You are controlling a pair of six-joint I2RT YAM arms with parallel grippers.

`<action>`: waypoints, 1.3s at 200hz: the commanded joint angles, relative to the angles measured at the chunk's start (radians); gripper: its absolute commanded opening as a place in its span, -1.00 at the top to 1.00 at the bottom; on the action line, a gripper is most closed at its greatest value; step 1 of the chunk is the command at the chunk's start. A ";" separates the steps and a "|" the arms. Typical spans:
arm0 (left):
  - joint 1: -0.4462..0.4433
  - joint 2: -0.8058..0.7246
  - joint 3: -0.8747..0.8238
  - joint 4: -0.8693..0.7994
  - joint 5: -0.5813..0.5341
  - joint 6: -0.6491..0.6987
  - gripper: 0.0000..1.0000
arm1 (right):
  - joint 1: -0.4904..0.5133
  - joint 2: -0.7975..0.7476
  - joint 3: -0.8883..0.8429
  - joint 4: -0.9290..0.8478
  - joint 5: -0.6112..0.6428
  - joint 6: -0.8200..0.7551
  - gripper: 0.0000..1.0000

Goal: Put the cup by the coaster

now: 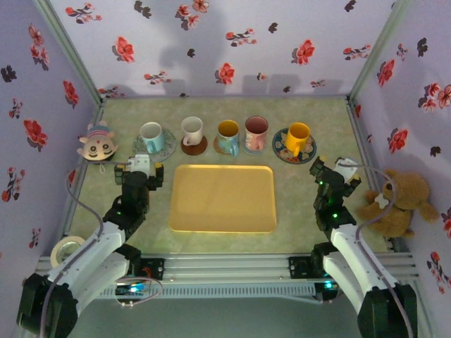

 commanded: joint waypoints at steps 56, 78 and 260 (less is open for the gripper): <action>0.173 0.182 -0.047 0.289 0.049 -0.026 -1.00 | -0.017 0.276 -0.024 0.237 0.128 0.033 -0.99; 0.204 0.232 -0.046 0.327 0.089 -0.026 -1.00 | -0.019 0.362 0.001 0.260 0.137 0.014 -0.99; 0.372 0.645 -0.030 0.761 0.344 0.008 -0.99 | -0.091 0.707 0.078 0.578 -0.317 -0.210 -0.99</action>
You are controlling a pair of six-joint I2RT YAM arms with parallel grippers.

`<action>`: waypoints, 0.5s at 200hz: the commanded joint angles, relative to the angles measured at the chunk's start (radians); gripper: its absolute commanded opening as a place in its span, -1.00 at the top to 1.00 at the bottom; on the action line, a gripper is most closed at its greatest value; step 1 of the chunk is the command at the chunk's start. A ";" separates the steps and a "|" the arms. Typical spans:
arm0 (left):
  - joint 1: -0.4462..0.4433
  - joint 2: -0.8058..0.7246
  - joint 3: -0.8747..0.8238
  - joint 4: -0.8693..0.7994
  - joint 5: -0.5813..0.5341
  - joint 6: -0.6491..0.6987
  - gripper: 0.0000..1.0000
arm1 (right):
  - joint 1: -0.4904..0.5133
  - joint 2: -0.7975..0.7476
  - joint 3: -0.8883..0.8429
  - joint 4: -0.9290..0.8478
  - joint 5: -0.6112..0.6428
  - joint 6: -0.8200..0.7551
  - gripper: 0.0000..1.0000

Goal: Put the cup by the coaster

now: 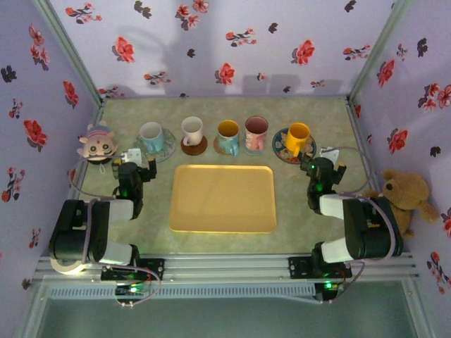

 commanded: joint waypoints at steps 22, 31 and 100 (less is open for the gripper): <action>0.063 0.062 0.001 0.138 0.114 -0.027 -0.99 | -0.028 0.089 0.016 0.122 -0.190 -0.047 -0.99; 0.069 0.075 0.000 0.154 0.140 -0.025 -1.00 | -0.032 0.104 0.017 0.128 -0.212 -0.049 -0.99; 0.093 0.114 0.011 0.163 0.201 -0.029 -0.99 | -0.105 0.124 0.044 0.098 -0.430 -0.036 -0.99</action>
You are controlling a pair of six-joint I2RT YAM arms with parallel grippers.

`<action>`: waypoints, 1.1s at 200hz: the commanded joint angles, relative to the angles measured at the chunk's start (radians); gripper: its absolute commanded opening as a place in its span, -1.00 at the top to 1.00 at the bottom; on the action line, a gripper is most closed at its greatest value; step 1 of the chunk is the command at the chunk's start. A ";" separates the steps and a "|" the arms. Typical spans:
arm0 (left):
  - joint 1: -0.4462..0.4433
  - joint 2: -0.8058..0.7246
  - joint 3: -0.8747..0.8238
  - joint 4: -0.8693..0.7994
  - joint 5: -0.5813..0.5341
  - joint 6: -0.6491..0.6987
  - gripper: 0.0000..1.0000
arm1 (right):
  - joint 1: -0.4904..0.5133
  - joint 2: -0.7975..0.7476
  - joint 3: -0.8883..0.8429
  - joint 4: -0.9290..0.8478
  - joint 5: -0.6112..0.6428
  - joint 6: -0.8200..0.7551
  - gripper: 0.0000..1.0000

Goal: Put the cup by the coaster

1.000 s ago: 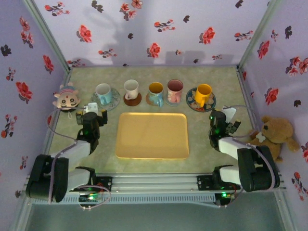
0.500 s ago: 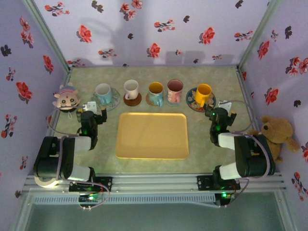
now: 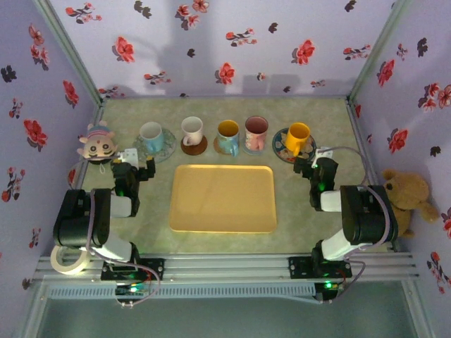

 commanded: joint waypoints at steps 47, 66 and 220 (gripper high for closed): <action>0.017 0.013 0.089 -0.106 0.039 -0.020 -1.00 | -0.030 0.013 0.046 -0.003 -0.055 0.019 -0.99; 0.017 0.014 0.088 -0.103 0.038 -0.020 -1.00 | -0.022 0.012 0.049 -0.009 -0.023 0.020 -0.99; 0.017 0.014 0.088 -0.102 0.038 -0.015 -0.99 | -0.012 0.010 0.047 -0.008 -0.001 0.018 -0.99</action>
